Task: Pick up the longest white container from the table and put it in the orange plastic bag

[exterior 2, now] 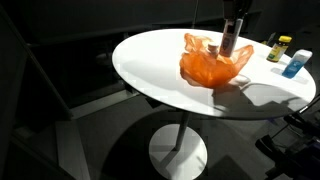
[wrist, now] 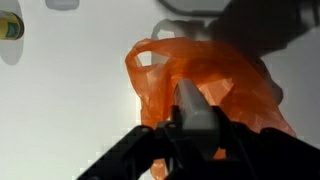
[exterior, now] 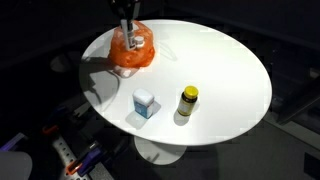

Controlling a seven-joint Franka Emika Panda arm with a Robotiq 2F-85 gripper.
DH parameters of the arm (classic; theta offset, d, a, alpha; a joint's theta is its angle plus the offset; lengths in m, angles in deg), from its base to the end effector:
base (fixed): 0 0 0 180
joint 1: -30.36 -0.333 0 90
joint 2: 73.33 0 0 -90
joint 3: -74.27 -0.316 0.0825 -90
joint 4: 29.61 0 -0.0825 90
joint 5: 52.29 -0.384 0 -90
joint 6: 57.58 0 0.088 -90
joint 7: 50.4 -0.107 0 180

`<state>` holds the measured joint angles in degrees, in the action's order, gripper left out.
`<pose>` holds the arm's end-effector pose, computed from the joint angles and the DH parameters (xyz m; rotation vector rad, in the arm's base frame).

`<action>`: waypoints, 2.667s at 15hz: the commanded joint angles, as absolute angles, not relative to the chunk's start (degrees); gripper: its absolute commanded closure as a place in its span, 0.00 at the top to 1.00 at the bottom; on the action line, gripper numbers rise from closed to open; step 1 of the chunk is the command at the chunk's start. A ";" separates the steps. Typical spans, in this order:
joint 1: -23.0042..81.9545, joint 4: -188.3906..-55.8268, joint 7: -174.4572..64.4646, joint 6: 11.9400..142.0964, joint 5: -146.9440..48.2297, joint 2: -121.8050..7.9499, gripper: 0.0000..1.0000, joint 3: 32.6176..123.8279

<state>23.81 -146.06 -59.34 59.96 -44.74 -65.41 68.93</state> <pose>0.5532 0.1082 0.3699 3.0127 0.1799 -0.1481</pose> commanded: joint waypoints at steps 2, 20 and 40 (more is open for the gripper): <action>23.53 -142.77 -55.38 61.02 -44.73 -62.25 0.10 68.63; 22.67 -135.32 -50.23 61.45 -44.37 -55.34 0.10 68.41; 23.70 -129.09 -46.27 61.47 -45.32 -48.01 0.56 69.27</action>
<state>23.10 -130.96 -48.03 61.69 -44.75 -48.81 69.27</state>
